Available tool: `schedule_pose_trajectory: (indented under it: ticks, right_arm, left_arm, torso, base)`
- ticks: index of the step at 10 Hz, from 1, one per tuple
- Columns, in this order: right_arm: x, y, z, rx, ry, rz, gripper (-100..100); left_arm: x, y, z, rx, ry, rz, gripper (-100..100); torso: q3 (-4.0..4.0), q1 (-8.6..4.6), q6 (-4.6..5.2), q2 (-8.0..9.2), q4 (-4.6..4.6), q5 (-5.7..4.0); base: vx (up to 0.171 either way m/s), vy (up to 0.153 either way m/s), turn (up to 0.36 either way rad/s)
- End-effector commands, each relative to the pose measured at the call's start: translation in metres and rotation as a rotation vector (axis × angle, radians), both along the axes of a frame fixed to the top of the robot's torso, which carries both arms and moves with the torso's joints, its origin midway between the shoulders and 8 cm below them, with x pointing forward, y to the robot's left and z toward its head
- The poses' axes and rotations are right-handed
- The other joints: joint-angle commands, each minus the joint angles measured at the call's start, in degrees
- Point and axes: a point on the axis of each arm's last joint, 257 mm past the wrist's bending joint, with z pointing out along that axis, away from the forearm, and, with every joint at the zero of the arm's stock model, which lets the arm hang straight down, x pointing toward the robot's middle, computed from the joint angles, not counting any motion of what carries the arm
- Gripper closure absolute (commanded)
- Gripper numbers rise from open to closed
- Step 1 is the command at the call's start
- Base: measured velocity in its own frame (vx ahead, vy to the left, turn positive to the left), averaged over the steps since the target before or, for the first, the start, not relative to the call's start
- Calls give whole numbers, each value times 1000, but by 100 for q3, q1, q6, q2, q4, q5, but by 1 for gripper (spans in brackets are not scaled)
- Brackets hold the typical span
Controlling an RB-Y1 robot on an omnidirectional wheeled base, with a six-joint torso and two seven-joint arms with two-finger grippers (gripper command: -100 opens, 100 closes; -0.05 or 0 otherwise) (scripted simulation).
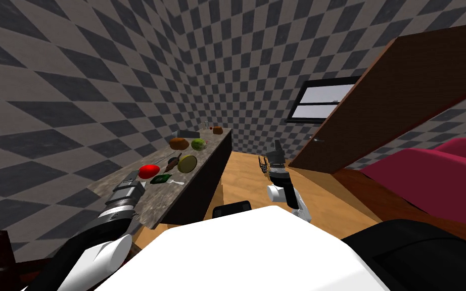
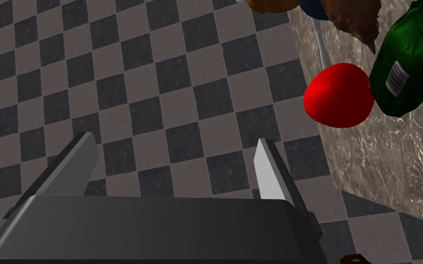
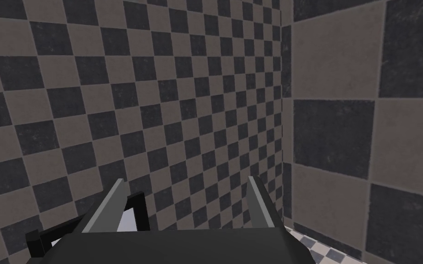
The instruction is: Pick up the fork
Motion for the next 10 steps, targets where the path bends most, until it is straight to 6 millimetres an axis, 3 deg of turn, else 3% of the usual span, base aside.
schedule_pose_trajectory:
  ticks: [1, 6, 10]
  right_arm:
    - [0, 0, 0, 0, 0, 0, 0]
    - [0, 0, 0, 0, 0, 0, 0]
    - [0, 0, 0, 0, 0, 0, 0]
  left_arm:
    - [-8, 13, -9, -7, 49, 28, -100]
    - [-20, 28, -40, -49, 175, 72, -100]
    - [-42, 50, -64, -81, 288, 124, -100]
  torso:
    - [0, 0, 0, 0, 0, 0]
    - [-1, 5, 0, -2, 0, 1]
    - [-2, 1, -2, -3, -1, 1]
  base:
    - [9, 15, -279]
    - [6, 21, -124]
    - [10, 22, -186]
